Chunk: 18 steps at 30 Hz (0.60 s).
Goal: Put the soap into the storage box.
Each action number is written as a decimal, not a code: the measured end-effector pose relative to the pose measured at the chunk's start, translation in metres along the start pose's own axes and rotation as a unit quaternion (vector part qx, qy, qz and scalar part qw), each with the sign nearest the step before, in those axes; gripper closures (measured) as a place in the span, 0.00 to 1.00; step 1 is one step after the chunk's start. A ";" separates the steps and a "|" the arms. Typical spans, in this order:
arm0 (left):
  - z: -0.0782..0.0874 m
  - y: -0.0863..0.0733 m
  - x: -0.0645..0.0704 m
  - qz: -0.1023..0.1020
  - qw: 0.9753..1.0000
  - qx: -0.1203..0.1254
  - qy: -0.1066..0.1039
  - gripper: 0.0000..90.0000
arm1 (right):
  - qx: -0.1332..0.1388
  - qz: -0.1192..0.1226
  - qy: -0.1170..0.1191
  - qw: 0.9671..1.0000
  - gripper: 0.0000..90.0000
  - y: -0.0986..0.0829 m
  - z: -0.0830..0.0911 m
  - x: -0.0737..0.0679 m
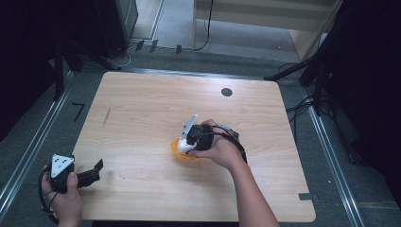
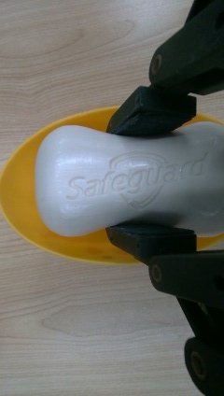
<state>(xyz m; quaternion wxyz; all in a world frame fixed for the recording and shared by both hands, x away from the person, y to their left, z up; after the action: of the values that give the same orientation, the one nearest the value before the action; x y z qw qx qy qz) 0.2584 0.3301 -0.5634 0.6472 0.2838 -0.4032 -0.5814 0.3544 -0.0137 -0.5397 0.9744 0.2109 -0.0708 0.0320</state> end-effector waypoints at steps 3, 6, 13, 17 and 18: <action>0.000 0.000 0.000 0.000 1.000 0.000 0.000 0.00 | -0.005 0.005 0.000 1.000 0.56 -0.001 -0.002 0.001; 0.000 0.000 0.000 0.000 1.000 0.000 0.000 0.00 | -0.006 0.005 0.001 1.000 0.56 -0.002 -0.003 0.001; 0.000 0.000 0.000 0.000 1.000 0.001 0.000 0.00 | 0.035 -0.015 -0.012 0.999 0.51 0.003 0.009 0.006; 0.000 0.000 0.000 0.000 1.000 0.001 -0.001 0.00 | 0.051 -0.034 -0.023 0.998 0.50 -0.001 0.022 0.009; 0.000 0.000 0.000 0.001 1.000 0.001 -0.001 0.00 | 0.051 -0.034 -0.023 0.998 0.50 -0.001 0.022 0.009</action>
<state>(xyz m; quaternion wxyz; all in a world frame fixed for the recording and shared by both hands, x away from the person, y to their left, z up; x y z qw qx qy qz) 0.2585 0.3302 -0.5632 0.6471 0.2839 -0.4047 -0.5804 0.3608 -0.0237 -0.5194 0.9610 0.2635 -0.0844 -0.0027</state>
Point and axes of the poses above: each handheld gripper's, and its own axes: z roughly backward along the jaws, y roughly out of its top, x roughly to its right, the point moved 8 cm from there along -z, roughly forward along the jaws, and after that the axes turned 10 degrees about z, right-handed, at the moved point
